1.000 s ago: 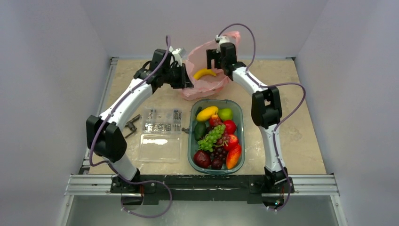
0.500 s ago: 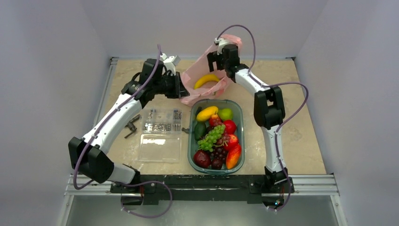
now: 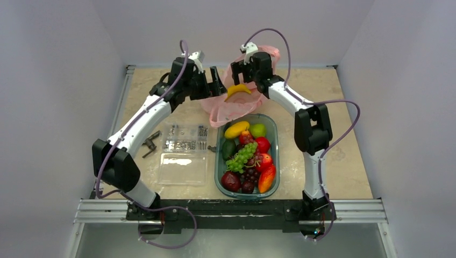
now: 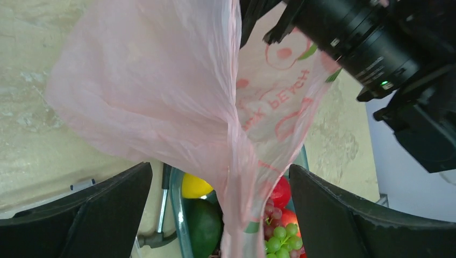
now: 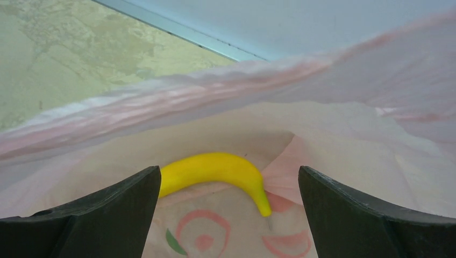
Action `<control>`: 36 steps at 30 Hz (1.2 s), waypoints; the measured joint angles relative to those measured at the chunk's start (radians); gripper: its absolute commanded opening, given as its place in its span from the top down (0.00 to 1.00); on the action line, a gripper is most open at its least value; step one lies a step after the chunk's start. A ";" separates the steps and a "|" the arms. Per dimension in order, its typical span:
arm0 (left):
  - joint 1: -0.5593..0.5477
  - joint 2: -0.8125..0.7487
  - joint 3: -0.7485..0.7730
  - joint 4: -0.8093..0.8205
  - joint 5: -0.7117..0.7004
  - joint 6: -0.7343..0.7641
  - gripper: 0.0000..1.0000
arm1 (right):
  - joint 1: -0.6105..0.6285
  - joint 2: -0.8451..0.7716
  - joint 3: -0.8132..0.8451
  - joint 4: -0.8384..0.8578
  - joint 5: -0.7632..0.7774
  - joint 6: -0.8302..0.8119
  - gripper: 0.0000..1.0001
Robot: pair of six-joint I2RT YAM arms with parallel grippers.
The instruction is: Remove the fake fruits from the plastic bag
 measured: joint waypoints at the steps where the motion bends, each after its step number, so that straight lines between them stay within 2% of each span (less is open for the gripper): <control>1: 0.000 -0.013 0.000 0.016 -0.019 -0.005 0.00 | -0.005 0.000 -0.007 0.002 0.000 0.003 0.01; 8: -0.002 -0.043 -0.008 0.062 -0.064 0.034 0.00 | -0.010 0.000 -0.048 -0.010 -0.002 0.016 0.01; 11: -0.002 -0.043 -0.006 0.072 -0.066 0.095 0.00 | -0.010 -0.029 -0.094 -0.004 -0.029 0.033 0.05; 12: -0.002 -0.038 0.004 0.068 -0.062 0.115 0.04 | -0.009 -0.049 -0.122 -0.004 -0.047 0.055 0.07; 15: -0.002 0.022 0.092 0.065 -0.040 0.161 0.23 | -0.006 -0.093 -0.182 0.005 -0.079 0.146 0.16; 16: -0.002 0.045 0.114 0.076 -0.034 0.170 0.25 | -0.005 -0.111 -0.209 0.017 -0.084 0.198 0.18; 19: -0.002 0.134 0.163 0.122 -0.009 0.198 0.22 | 0.002 -0.152 -0.273 0.042 -0.106 0.331 0.22; 22: -0.002 0.238 0.208 0.116 0.011 0.213 0.35 | 0.012 -0.160 -0.283 0.048 -0.104 0.398 0.44; 23: -0.002 0.279 0.232 0.101 0.015 0.217 0.38 | 0.017 -0.162 -0.289 0.057 -0.103 0.419 0.47; 27: -0.004 0.392 0.303 0.047 0.016 0.234 0.68 | 0.025 -0.174 -0.349 0.095 -0.081 0.483 0.63; 29: -0.004 0.398 0.303 0.012 0.003 0.243 0.92 | 0.027 -0.176 -0.386 0.102 -0.050 0.490 0.69; 30: -0.005 0.395 0.303 0.003 -0.005 0.244 0.98 | 0.027 -0.175 -0.404 0.101 -0.032 0.489 0.70; 36: -0.005 0.286 0.175 0.055 -0.045 0.248 1.00 | 0.012 -0.168 -0.465 0.090 0.096 0.465 0.73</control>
